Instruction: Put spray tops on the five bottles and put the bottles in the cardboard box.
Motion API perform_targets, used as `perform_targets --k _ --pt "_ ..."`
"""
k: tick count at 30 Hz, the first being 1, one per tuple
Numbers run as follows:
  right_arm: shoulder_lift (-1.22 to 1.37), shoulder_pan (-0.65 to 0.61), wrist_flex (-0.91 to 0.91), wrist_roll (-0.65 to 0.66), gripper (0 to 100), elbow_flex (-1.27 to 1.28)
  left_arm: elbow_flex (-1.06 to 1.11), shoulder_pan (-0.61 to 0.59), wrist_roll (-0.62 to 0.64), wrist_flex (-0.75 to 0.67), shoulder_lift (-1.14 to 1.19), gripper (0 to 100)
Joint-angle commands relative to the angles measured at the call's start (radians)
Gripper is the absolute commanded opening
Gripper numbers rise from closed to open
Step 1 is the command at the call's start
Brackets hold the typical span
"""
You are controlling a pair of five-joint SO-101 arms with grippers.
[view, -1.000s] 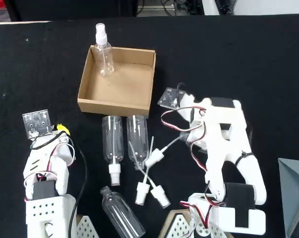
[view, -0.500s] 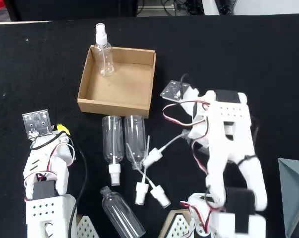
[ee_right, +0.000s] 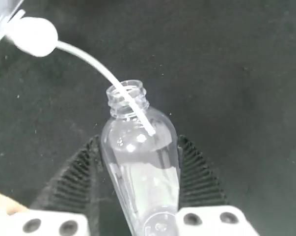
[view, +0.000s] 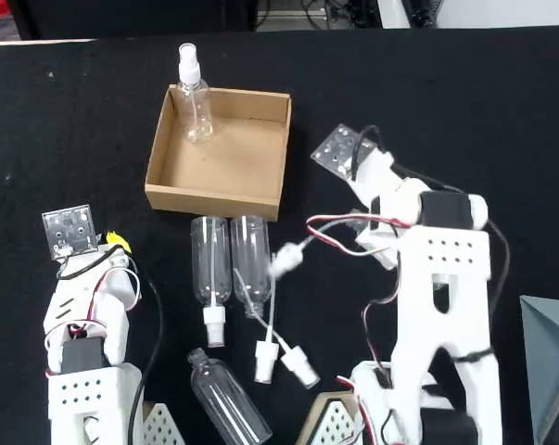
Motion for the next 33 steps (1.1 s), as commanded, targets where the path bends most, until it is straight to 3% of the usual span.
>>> perform_targets --k 1,11,21,33 --pt "-0.104 -0.012 0.005 -0.048 6.4 -0.073 -0.019 -0.007 -0.006 -0.025 -0.014 3" --pt "-0.320 -0.014 0.008 -0.155 6.4 -0.065 -0.019 -0.007 -0.006 -0.025 -0.014 3" --pt "-0.355 -0.014 -0.018 -0.164 6.4 -0.030 -0.019 -0.007 -0.006 -0.025 -0.014 3" --pt "-0.355 -0.012 -0.292 -0.459 6.4 0.177 -0.024 -0.007 -0.006 -0.018 -0.014 3"
